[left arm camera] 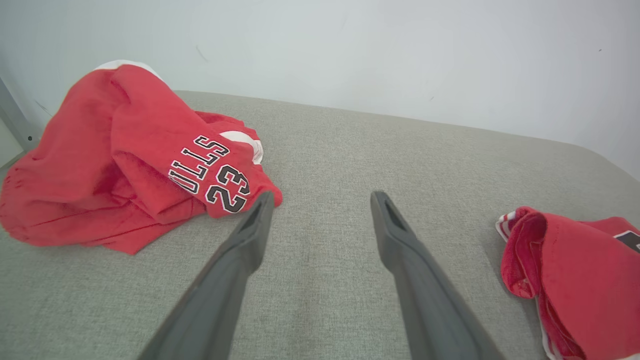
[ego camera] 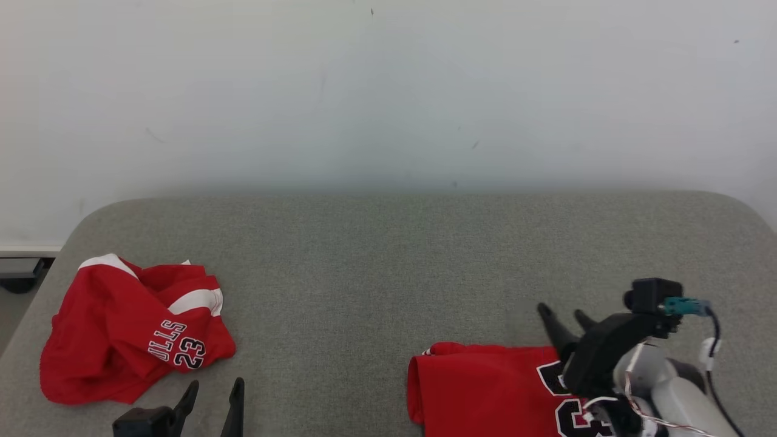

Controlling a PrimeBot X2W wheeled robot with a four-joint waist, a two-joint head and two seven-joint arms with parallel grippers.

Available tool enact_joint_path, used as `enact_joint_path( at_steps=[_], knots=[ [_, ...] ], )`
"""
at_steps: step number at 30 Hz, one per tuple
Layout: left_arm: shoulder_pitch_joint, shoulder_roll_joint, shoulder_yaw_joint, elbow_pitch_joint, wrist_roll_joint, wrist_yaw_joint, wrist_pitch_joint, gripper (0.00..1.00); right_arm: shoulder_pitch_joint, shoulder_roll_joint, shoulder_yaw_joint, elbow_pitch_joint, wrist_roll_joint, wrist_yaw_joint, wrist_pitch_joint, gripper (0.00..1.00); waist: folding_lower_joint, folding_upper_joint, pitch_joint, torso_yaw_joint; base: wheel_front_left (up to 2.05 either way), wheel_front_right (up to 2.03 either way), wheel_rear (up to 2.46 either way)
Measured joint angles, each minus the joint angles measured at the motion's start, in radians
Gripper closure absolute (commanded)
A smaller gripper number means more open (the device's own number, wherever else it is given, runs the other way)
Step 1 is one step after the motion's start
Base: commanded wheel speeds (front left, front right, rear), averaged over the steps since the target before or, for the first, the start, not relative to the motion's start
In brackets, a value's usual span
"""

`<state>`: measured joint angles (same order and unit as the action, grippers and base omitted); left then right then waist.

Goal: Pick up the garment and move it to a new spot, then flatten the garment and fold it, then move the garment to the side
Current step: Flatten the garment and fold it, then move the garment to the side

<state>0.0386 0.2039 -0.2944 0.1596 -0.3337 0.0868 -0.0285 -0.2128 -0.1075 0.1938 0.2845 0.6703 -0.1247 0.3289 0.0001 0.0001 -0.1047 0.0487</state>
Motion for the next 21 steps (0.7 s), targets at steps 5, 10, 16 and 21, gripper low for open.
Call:
enact_joint_path(
  at_steps=[5,10,16,21],
  knots=[
    [-0.001,-0.001,-0.002,-0.009,0.000,0.001,0.000,0.00,0.043,-0.079,-0.088,0.024,-0.056,0.000,-0.003,0.00,0.0000,0.0000,0.000,-0.012,0.00,0.00,0.00],
    [-0.002,0.000,-0.004,-0.013,0.000,0.001,0.000,0.00,0.074,-0.092,-0.105,0.073,-0.082,-0.003,0.024,0.00,-0.0001,0.0000,0.008,-0.014,0.00,0.00,0.00],
    [-0.010,0.000,-0.014,-0.017,0.006,0.000,0.001,0.00,0.078,-0.082,-0.117,0.129,-0.092,-0.003,0.064,0.00,0.0000,0.0000,0.024,-0.006,0.00,0.00,0.00],
    [-0.030,0.000,-0.019,-0.018,0.008,-0.008,0.003,0.00,0.075,-0.076,-0.114,0.175,-0.104,-0.003,0.113,0.00,0.0000,0.0000,0.038,0.011,0.00,0.00,0.00]
  ],
)
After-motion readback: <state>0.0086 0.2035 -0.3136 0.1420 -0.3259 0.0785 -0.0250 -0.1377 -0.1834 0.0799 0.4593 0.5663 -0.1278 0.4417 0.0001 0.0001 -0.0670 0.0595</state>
